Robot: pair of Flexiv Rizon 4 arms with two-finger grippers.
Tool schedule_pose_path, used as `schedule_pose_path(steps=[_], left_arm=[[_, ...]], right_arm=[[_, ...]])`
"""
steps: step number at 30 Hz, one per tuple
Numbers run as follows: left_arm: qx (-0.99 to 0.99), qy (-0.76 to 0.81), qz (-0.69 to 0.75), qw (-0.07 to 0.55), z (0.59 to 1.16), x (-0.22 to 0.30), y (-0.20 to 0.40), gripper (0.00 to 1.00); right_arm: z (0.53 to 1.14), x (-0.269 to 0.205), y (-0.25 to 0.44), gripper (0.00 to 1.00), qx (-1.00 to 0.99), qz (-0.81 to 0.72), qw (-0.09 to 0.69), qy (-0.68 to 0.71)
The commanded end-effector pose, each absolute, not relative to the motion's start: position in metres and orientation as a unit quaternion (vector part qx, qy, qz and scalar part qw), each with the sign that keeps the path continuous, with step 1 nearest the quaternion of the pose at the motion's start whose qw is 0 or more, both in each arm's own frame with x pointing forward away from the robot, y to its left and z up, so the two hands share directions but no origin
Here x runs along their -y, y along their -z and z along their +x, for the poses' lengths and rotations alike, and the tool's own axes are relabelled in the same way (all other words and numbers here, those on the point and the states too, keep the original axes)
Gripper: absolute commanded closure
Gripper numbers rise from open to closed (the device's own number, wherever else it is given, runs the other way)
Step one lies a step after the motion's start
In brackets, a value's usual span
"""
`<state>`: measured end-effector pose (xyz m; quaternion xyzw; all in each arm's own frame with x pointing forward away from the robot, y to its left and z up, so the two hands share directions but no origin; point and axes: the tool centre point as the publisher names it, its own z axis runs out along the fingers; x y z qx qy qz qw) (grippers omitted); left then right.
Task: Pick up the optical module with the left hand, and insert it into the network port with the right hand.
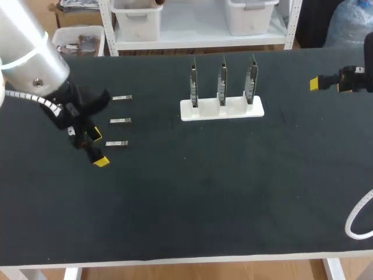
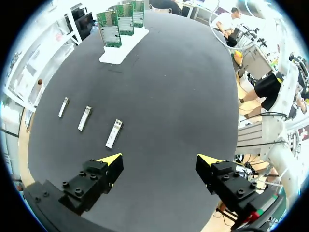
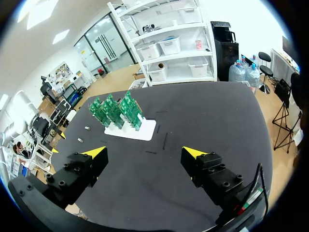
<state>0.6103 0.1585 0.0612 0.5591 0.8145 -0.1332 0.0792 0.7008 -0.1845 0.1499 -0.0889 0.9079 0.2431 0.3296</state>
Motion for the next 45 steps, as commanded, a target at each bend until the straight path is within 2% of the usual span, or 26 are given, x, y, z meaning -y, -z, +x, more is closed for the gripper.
schedule_pose_path(steps=[1, 9, 26, 27, 28, 31, 36, 42, 45], left_arm=[[-0.804, 0.137, 0.571, 0.093, 0.613, -0.148, -0.05, 0.0], [-0.779, 0.127, 0.606, 0.101, 0.637, -0.124, -0.058, 0.0], [-0.783, 0.131, 0.6, 0.105, 0.641, -0.123, -0.064, 0.0], [-0.783, 0.122, 0.595, 0.133, 0.643, -0.124, -0.067, 0.0], [-0.784, 0.116, 0.595, 0.133, 0.645, -0.123, -0.069, 0.0], [-0.759, 0.065, 0.643, 0.075, 0.653, -0.11, -0.071, 0.0], [-0.722, 0.039, 0.691, 0.021, 0.656, -0.103, -0.067, 0.0], [-0.723, 0.01, 0.69, -0.033, 0.657, -0.111, -0.049, 0.0], [-0.729, 0.012, 0.684, -0.031, 0.658, -0.117, -0.042, 0.0]], right_arm=[[0.7, 0.184, -0.151, 0.0, -0.908, -0.088, 0.33, -0.241], [0.7, 0.184, -0.151, 0.0, -0.908, -0.088, 0.33, -0.241], [0.7, 0.184, -0.151, 0.0, -0.908, -0.088, 0.33, -0.241], [0.7, 0.184, -0.151, 0.0, -0.908, -0.088, 0.33, -0.241], [0.7, 0.184, -0.151, 0.0, -0.908, -0.088, 0.33, -0.241], [0.7, 0.184, -0.151, 0.0, -0.908, -0.088, 0.33, -0.241], [0.7, 0.184, -0.151, 0.0, -0.908, -0.088, 0.33, -0.241], [0.7, 0.184, -0.151, 0.0, -0.908, -0.088, 0.33, -0.241], [0.7, 0.184, -0.151, 0.0, -0.908, -0.088, 0.33, -0.241]])
